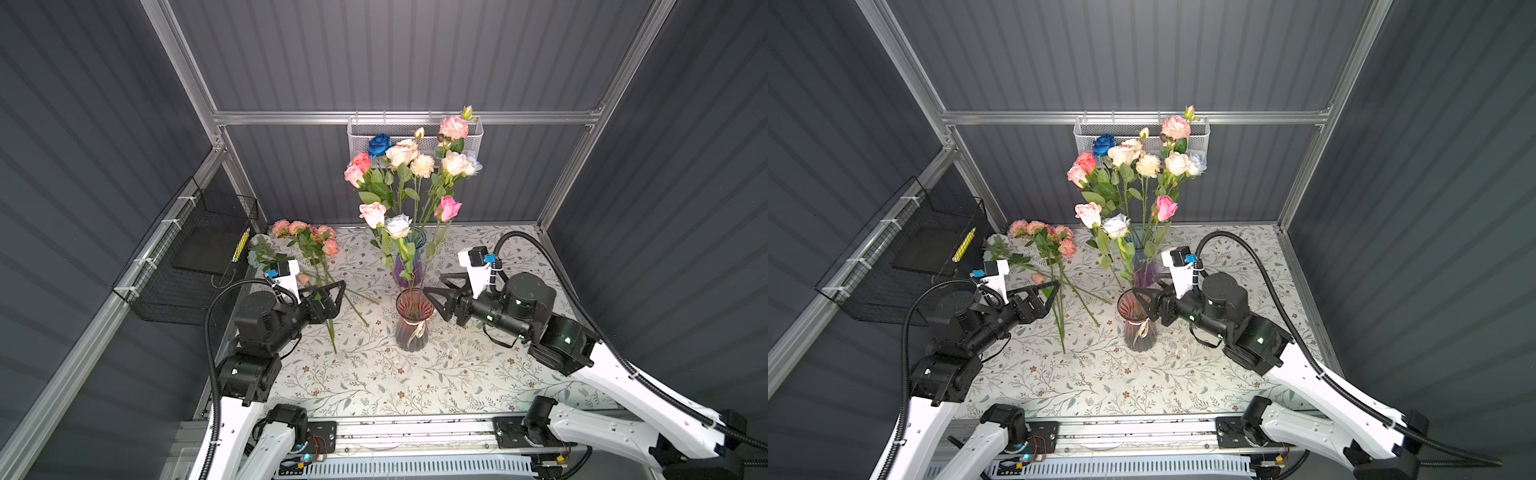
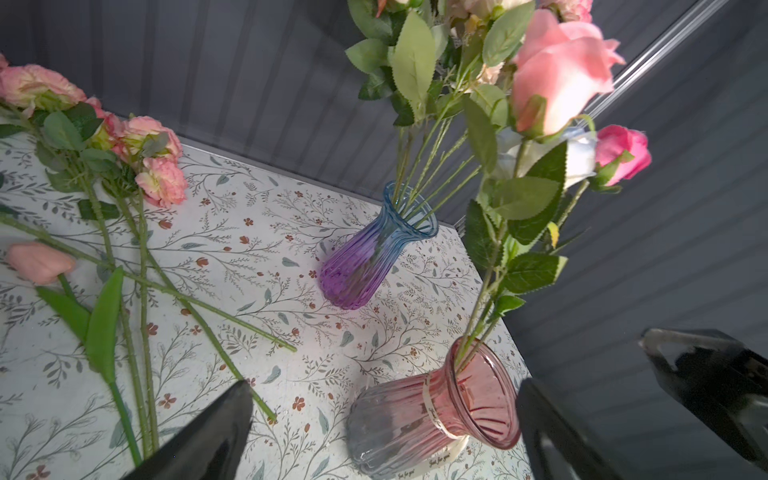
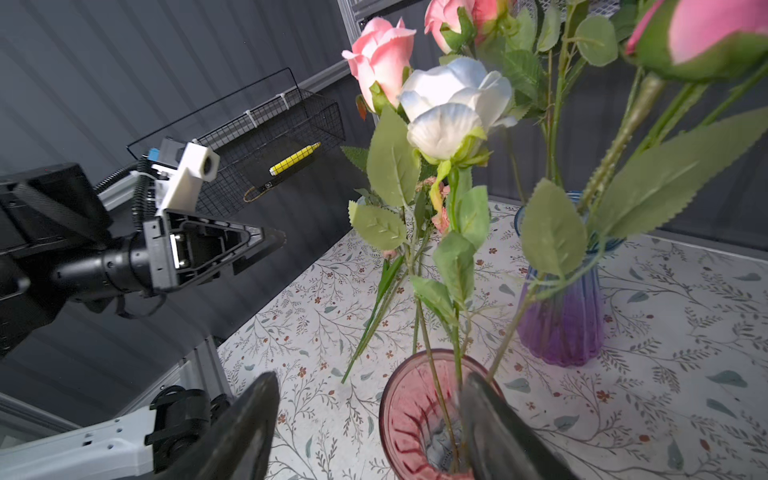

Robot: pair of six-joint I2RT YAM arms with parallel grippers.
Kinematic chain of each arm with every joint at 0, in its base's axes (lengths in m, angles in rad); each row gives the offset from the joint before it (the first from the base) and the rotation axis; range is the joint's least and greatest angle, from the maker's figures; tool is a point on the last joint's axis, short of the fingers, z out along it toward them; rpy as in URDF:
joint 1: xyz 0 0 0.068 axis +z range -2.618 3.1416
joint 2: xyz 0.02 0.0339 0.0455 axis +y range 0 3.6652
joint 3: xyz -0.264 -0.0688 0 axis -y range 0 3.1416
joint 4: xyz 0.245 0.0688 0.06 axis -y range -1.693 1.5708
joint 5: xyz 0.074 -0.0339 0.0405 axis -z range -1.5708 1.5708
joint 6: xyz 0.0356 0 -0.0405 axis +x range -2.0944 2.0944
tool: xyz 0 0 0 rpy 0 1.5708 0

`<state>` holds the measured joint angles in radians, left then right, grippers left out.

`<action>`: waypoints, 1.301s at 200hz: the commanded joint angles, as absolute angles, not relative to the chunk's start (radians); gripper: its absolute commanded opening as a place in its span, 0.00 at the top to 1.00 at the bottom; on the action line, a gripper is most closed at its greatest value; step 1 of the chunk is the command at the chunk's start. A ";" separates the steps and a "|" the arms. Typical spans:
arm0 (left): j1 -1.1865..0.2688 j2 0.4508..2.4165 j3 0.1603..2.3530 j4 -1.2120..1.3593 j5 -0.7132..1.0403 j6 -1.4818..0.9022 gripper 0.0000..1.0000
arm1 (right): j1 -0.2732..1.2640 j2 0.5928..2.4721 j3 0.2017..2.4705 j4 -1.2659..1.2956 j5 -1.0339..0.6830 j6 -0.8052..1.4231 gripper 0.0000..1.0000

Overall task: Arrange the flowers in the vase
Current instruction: 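Lower the white rose into the red-pink vase with the right gripper, then open the right gripper and withdraw it while the left gripper returns to the flowers, then grasp another long stem among the loose flowers with the left gripper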

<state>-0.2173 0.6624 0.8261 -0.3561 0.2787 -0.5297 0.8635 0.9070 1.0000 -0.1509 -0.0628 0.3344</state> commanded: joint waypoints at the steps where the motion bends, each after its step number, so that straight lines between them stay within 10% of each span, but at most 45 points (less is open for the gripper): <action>1: -0.221 0.693 0.795 -0.382 0.210 -0.548 0.01 | 0.862 0.846 0.954 -0.168 -0.064 0.371 0.29; 110: -0.193 1.186 0.755 -0.261 0.020 -0.625 0.52 | 0.861 0.728 0.859 -0.208 -0.016 0.359 0.30; 260: 0.052 1.756 1.052 0.018 0.114 -0.793 0.63 | 0.859 0.649 0.844 -0.246 0.017 0.325 0.31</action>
